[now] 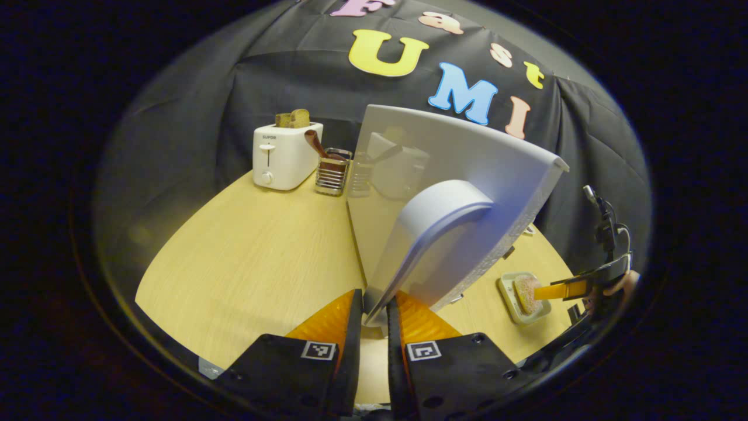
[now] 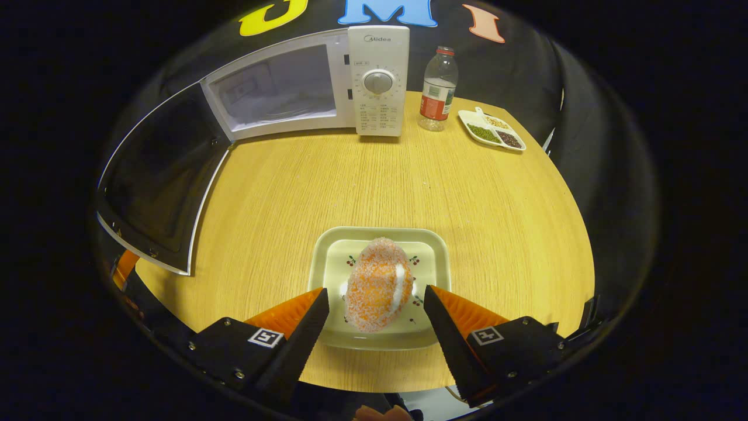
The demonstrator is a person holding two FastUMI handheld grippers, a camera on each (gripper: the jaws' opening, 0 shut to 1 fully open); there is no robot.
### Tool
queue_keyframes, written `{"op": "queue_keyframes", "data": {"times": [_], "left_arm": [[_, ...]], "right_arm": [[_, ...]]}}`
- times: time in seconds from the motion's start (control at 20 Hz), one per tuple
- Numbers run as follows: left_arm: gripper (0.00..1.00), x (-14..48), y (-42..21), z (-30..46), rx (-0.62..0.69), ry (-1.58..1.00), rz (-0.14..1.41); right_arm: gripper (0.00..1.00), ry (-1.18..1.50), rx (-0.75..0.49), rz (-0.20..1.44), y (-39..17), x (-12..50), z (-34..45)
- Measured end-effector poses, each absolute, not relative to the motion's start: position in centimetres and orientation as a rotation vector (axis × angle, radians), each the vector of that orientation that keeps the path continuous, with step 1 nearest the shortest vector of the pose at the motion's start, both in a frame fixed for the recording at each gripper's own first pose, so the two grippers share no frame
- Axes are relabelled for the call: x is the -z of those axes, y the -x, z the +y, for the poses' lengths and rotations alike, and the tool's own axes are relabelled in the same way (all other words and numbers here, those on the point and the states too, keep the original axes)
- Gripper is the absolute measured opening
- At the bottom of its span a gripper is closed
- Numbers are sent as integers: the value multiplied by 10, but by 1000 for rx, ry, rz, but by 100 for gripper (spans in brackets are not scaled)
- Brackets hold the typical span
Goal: Open the microwave oven with the left hand, put the food in, and close the microwave oven.
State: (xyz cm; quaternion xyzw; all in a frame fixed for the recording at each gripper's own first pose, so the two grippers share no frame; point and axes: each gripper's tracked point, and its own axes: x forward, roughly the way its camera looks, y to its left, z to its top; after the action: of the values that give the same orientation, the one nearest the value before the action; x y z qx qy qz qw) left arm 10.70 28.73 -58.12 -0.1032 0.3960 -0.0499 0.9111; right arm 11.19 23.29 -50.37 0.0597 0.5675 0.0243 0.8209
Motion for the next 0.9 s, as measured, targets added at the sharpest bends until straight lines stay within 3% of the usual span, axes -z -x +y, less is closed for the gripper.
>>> {"op": "queue_keyframes", "data": {"times": [0.05, 0.25, 0.35, 0.45, 0.5, 0.65, 0.7, 0.8, 0.9], "left_arm": [[29, 574, -100, 295, 82, 180, 807], [81, 550, -58, 316, 0, 129, 794], [74, 541, -35, 316, -37, 130, 798], [71, 534, -19, 311, -71, 149, 796], [77, 530, -12, 307, -86, 165, 801], [77, 524, -2, 290, -116, 214, 802], [76, 520, -1, 287, -122, 212, 797], [71, 515, -3, 281, -124, 206, 793], [79, 508, -7, 279, -121, 193, 788]], "right_arm": [[100, -123, -54, 1212, -115, 510, 235], [100, -75, -61, 1229, -121, 525, 232], [82, -66, -70, 1223, -122, 525, 230], [81, -67, -89, 1217, -123, 526, 230], [74, -63, -107, 1218, -124, 525, 230], [71, -35, -103, 1211, -126, 523, 222], [61, -50, -110, 1207, -129, 520, 223], [61, -89, -131, 1199, -129, 513, 228], [61, -153, -139, 1169, -136, 497, 234]]}}
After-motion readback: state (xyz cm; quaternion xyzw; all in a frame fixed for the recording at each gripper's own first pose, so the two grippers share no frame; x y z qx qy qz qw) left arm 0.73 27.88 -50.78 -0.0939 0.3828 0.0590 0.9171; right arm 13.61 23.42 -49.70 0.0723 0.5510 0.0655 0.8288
